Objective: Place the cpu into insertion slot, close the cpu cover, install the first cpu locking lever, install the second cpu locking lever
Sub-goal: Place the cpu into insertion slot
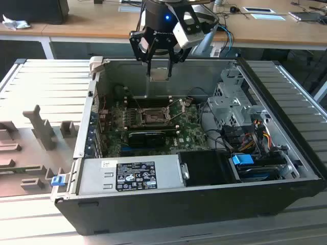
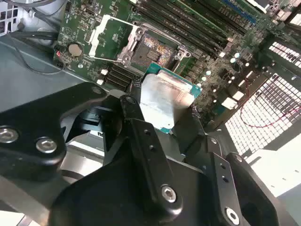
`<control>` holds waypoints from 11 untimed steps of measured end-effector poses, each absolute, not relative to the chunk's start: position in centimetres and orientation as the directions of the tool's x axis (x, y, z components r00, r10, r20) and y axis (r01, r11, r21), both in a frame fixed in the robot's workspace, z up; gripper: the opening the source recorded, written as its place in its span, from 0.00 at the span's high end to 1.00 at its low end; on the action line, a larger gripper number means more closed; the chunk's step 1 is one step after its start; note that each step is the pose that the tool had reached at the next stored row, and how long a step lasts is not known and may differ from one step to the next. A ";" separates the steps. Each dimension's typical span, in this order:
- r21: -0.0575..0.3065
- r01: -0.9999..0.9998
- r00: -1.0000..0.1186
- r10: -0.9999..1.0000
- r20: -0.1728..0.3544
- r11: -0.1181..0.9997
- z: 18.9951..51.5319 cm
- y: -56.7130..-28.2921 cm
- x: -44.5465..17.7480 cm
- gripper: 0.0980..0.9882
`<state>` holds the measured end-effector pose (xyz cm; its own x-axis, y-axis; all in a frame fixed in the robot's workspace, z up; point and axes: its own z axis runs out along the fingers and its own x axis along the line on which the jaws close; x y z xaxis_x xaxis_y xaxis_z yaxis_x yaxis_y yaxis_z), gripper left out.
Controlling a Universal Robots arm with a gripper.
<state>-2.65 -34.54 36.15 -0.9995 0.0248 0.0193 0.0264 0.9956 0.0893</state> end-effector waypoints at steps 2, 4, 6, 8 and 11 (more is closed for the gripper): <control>0.089 0.040 -0.999 0.038 0.019 0.995 36.1 -34.5 -2.7 0.51; 0.089 0.071 -0.997 0.070 0.019 0.993 36.1 -34.5 -2.7 0.51; 0.089 0.084 -0.996 0.083 0.019 0.992 36.1 -34.5 -2.7 0.51; 0.089 0.087 -0.996 0.085 0.019 0.992 36.0 -34.5 -2.7 0.51; 0.088 0.088 -0.996 0.086 0.019 0.992 35.9 -34.5 -2.7 0.51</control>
<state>-2.66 -34.55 35.89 -0.9961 0.0863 0.0192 0.0876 0.9923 0.0875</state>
